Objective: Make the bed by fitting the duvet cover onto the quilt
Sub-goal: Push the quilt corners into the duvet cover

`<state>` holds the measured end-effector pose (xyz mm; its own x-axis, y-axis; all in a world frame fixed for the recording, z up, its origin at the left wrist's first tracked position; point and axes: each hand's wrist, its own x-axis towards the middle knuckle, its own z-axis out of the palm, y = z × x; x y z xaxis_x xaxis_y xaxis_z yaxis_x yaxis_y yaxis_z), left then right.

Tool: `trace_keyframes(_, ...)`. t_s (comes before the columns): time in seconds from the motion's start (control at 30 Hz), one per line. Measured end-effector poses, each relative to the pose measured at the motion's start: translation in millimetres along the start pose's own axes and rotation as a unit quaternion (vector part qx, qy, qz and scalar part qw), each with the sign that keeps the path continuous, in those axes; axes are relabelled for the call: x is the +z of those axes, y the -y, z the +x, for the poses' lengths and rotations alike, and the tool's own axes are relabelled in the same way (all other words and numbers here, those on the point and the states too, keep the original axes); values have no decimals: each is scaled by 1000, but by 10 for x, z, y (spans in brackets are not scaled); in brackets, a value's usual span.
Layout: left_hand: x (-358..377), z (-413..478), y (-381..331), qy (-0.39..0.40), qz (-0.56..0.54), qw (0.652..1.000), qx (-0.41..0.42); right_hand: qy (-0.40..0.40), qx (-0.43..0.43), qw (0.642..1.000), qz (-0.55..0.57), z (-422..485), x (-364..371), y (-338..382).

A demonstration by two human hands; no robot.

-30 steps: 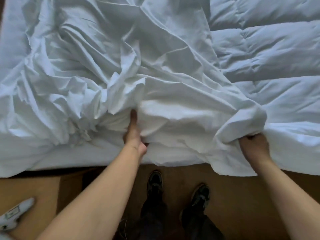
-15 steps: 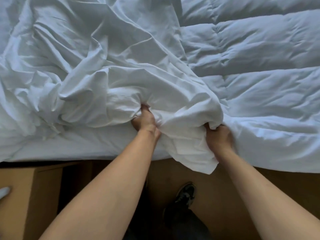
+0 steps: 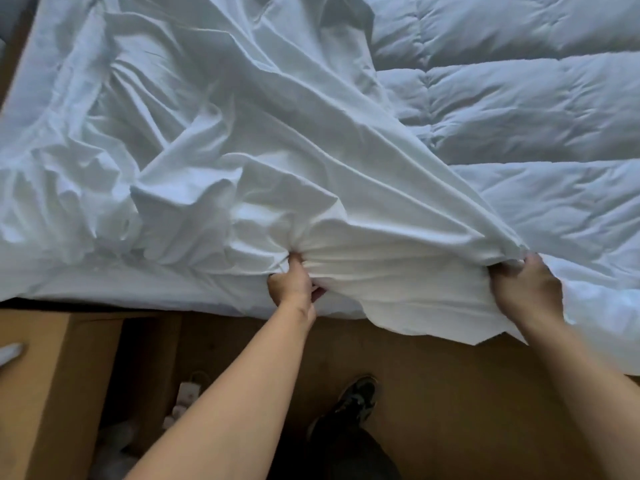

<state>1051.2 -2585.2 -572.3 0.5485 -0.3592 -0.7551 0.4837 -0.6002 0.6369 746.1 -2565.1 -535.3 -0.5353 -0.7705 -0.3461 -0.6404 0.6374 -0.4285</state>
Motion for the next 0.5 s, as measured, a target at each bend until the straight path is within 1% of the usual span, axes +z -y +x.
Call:
trace_keyframes(0.03, -62, 6, 35, 23, 39, 999, -1, -52, -11, 999, 3, -155, 81, 45)
trace_keyframes(0.07, -95, 2, 72, 38, 86, 996, 6, -119, -61, 991, 9, -334, 181, 145)
trace_keyframes(0.1, -108, -27, 129, 44, 146, 988, 24, -178, -143, 973, 18, -518, 299, 302)
trace_keyframes(0.13, -126, -51, 178, 49, 205, 976, 52, -189, -244, 951, 33, -683, 440, 500)
trace_keyframes(0.17, -148, -66, 277, 58, 255, 961, 85, -153, -340, 927, 43, -826, 602, 754)
trace_keyframes(0.2, -175, -104, 370, 82, 290, 946, 117, -91, -408, 907, 47, -942, 791, 1036)
trace_keyframes(0.23, -219, -142, 452, 123, 312, 932, 136, -23, -442, 896, 31, -1037, 987, 1336)
trace_keyframes(0.27, -283, -184, 527, 177, 321, 921, 137, 38, -452, 891, -17, -1125, 1181, 1630)
trace_keyframes(0.3, -346, -208, 590, 235, 339, 900, 142, 81, -451, 884, -93, -1188, 1357, 1877)
trace_keyframes(0.33, -399, -223, 598, 291, 360, 873, 151, 106, -444, 873, -171, -1199, 1532, 2058)
trace_keyframes(0.37, -450, -209, 581, 337, 394, 840, 157, 117, -434, 866, -220, -1169, 1670, 2159)
trace_keyframes(0.4, -514, -177, 531, 375, 419, 812, 155, 120, -431, 862, -240, -1119, 1761, 2189)
trace_keyframes(0.43, -602, -109, 457, 403, 441, 787, 154, 122, -432, 863, -233, -1052, 1811, 2161)
trace_keyframes(0.47, -718, 0, 338, 417, 443, 780, 145, 119, -439, 862, -223, -986, 1820, 2073)
trace_keyframes(0.5, -846, 134, 192, 405, 411, 808, 119, 108, -446, 861, -218, -935, 1800, 1946)
